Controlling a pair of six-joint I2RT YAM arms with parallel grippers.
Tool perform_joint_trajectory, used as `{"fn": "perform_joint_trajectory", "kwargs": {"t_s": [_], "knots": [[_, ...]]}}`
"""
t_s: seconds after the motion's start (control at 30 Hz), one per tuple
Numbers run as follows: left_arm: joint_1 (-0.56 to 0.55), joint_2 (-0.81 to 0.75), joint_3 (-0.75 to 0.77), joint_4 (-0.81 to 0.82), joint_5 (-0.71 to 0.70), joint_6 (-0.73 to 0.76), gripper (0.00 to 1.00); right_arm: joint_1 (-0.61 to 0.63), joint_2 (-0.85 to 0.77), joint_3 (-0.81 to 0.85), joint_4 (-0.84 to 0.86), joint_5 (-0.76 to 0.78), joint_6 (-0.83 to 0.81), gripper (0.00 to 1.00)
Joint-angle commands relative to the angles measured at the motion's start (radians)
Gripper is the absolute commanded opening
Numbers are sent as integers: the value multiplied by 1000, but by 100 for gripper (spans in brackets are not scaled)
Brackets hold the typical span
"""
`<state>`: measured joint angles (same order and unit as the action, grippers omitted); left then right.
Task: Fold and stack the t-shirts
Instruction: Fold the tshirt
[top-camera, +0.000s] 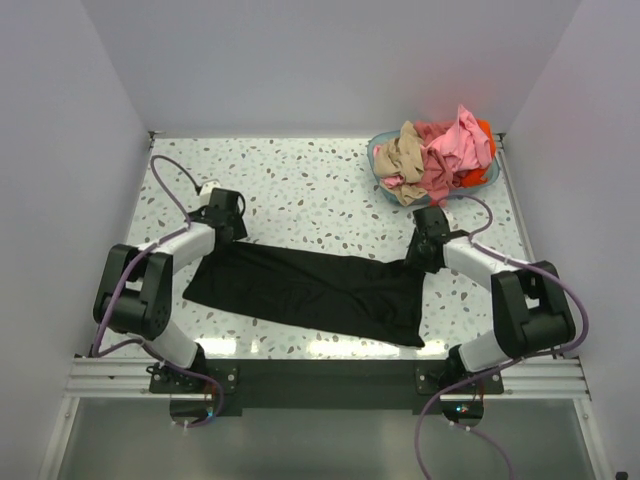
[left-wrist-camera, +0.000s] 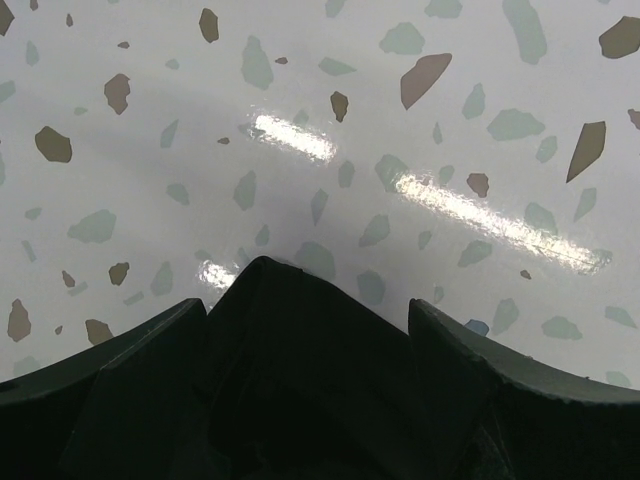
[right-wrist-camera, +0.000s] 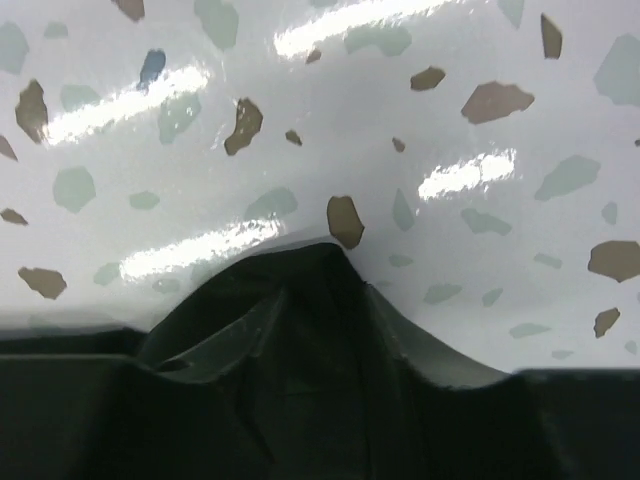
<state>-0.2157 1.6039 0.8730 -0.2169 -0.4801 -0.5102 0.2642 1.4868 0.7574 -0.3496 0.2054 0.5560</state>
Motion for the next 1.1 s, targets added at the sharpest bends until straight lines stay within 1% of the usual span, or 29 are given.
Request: {"fn": "perform_joint_trajectory", "kwargs": {"t_s": [0.0,0.03,0.1,0.13,0.2,0.23,0.37,0.47,0.57,0.6,0.67,0.7,0.73,0.8,0.93,1.07], "knots": [[13,19,3,60,18,18,87,-46,39,31,57,-64,-13,34],[13,28,3,62,18,18,86,-69,47,31,60,-73,-13,24],[13,36,1,65,29,13,85,-89,61,33,67,-98,-14,17],[13,36,-2,70,35,13,84,-97,72,39,67,-101,-16,9],[12,21,-12,83,73,16,84,-126,79,48,66,-110,-24,2],[13,11,-19,106,95,18,83,-138,82,57,66,-119,-27,0],[12,-38,-34,131,191,29,83,-213,75,92,46,-123,-44,0],[12,-88,-43,119,207,27,84,-256,75,135,21,-118,-65,0],[10,-146,-69,110,225,18,84,-263,84,180,-5,-109,-83,0],[4,-169,-75,108,230,18,84,-290,87,190,-17,-109,-91,0],[-11,-188,-97,100,229,18,81,-290,92,224,-32,-129,-96,14],[-20,-199,-100,96,225,18,79,-290,89,232,-44,-139,-100,24],[-34,-200,-104,74,215,19,74,-290,83,238,-46,-144,-100,40],[-83,-197,-104,45,161,15,70,-289,52,232,-49,-164,-97,51],[-129,-211,-143,13,150,-4,64,-289,-14,189,-55,-181,-100,57],[-137,-229,-173,8,167,-14,60,-287,-86,142,-72,-195,-110,58]]}}
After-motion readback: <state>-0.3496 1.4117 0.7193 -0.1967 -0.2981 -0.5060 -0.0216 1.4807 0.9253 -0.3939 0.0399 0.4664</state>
